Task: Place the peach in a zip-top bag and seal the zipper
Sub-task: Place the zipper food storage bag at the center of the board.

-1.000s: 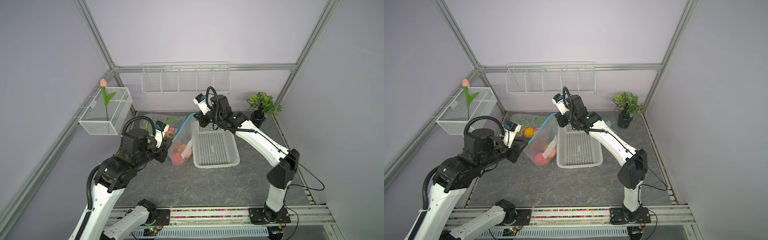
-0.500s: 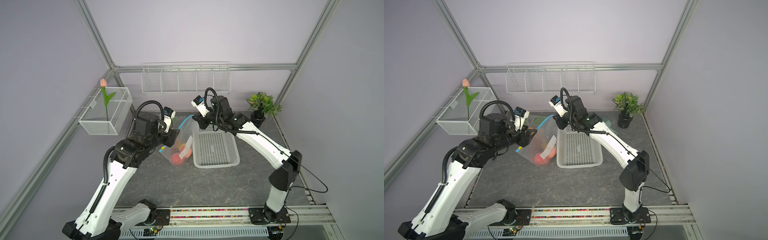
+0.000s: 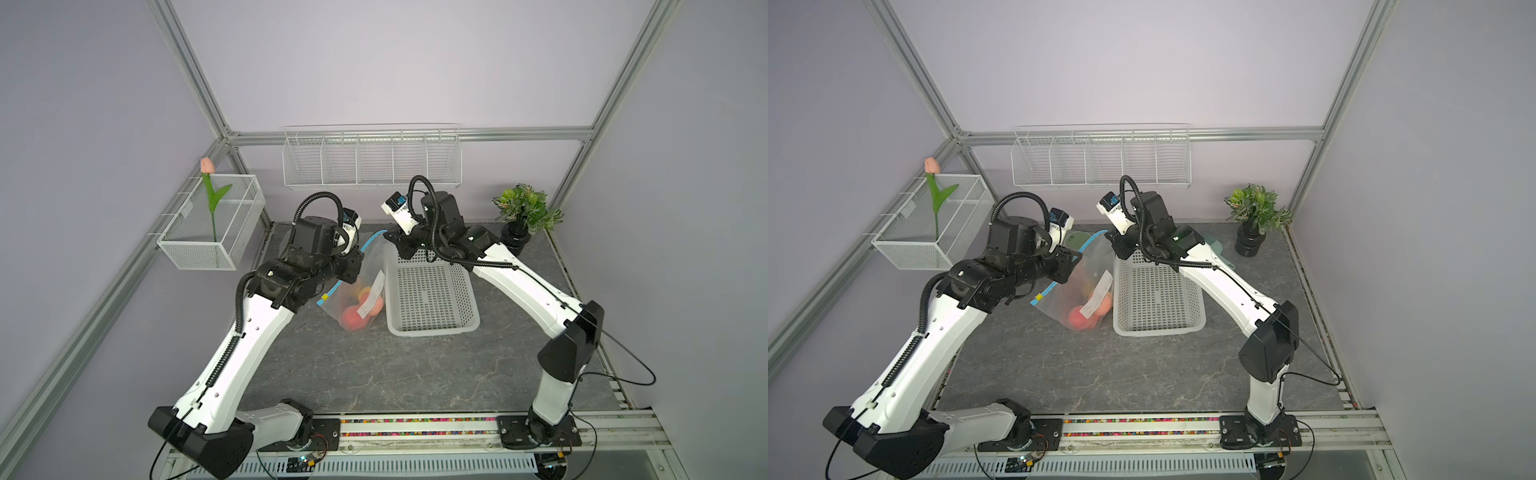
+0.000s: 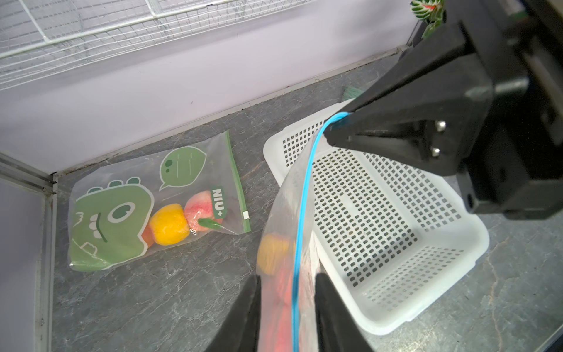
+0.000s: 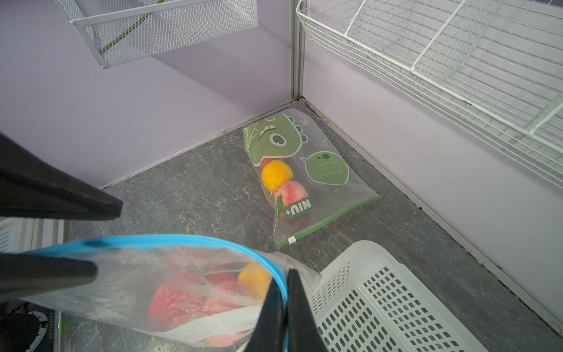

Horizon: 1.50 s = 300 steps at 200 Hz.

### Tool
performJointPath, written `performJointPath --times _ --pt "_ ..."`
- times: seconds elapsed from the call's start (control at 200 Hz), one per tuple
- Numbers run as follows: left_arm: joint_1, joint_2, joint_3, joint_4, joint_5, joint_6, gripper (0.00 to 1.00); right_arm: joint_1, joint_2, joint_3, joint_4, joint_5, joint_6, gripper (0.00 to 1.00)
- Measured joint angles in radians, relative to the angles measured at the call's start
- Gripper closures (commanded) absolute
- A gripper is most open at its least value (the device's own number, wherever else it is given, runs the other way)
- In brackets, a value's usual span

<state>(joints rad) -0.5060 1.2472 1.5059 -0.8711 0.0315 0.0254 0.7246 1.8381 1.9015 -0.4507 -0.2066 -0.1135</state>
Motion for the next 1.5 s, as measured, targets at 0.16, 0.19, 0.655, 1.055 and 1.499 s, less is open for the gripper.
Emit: performJointPath --times 0.16,0.19,0.655,1.055,1.499 --pt "0.000 0.000 0.000 0.011 0.003 -0.008 0.88 0.000 0.000 0.000 0.000 0.000 -0.004 0.93" --pt "0.000 0.000 -0.001 0.013 0.003 -0.008 0.91 0.000 0.000 0.000 0.000 0.000 -0.006 0.93" --pt "0.000 -0.001 -0.026 0.027 0.006 -0.007 1.00 0.000 0.000 0.000 0.000 0.000 -0.014 0.93" --pt "0.001 -0.015 -0.040 0.028 -0.060 -0.027 1.00 0.000 -0.014 -0.009 0.011 -0.004 -0.021 0.24" --pt "0.011 -0.167 -0.063 -0.055 -0.375 -0.079 1.00 -0.002 -0.216 -0.222 0.166 0.057 -0.018 0.14"
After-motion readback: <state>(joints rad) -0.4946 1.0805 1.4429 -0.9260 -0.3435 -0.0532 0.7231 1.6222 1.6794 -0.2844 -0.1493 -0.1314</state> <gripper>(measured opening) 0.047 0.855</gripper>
